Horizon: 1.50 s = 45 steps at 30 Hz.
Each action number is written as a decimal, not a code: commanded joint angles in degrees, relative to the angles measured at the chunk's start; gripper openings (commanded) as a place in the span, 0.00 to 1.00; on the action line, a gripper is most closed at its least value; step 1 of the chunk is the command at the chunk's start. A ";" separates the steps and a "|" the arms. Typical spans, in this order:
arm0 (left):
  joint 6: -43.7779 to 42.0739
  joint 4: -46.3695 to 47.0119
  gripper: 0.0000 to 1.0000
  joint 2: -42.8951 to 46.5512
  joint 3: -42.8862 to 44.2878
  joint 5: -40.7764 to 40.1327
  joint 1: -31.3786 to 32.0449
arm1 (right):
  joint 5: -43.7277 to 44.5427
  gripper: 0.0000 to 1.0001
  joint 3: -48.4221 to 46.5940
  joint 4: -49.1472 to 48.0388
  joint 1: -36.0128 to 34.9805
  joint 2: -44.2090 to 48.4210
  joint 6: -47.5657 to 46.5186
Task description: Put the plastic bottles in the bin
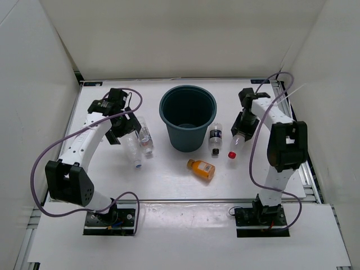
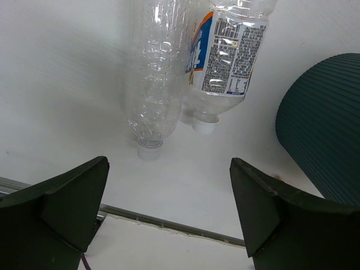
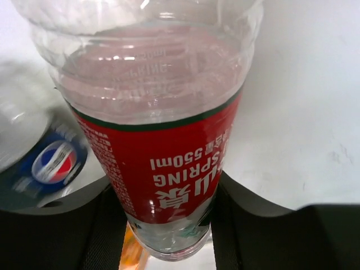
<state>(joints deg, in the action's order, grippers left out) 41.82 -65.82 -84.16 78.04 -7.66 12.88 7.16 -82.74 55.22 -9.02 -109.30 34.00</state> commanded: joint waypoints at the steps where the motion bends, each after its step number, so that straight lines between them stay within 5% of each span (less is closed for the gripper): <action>1: 0.89 1.75 1.00 0.75 1.24 1.07 -1.01 | 2.94 0.34 -8.82 9.10 0.31 12.40 7.89; 7: 2.56 2.89 1.00 -1.18 -2.18 2.65 -4.09 | 7.61 0.32 -39.75 7.46 -11.78 18.77 6.80; 14: 3.18 6.58 1.00 -2.50 -7.37 3.71 -5.33 | 10.77 0.46 -49.52 -3.89 -25.78 8.16 -5.34; 16: 3.18 7.73 1.00 -3.20 -7.99 3.71 -5.33 | 8.77 0.76 -46.31 -5.20 -26.32 8.13 -5.17; 17: 3.18 8.51 1.00 -3.99 -7.99 3.71 -5.33 | 1.96 0.98 -43.15 -7.04 -26.32 8.13 -6.48; 18: 3.18 8.52 1.00 -3.99 -7.99 1.97 -5.33 | -0.54 1.00 -41.03 -7.23 -26.32 8.13 -7.01; 26: 2.03 10.18 1.00 -8.83 -4.39 -0.25 -6.38 | 2.33 1.00 -44.70 -6.62 -26.32 14.10 -9.04; 36: -0.16 15.11 1.00 -15.23 -7.37 2.04 -6.91 | 2.86 1.00 -37.41 -0.55 -27.55 21.05 -7.28; 45: 1.15 15.82 0.69 -17.01 -7.38 3.09 -6.91 | 2.33 1.00 -36.70 2.61 -27.55 22.55 -6.75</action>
<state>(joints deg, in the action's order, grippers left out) 42.09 -50.52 -102.50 70.89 -4.97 6.17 9.28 -118.48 56.82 -36.40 -87.48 27.83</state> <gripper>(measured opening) 0.711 0.998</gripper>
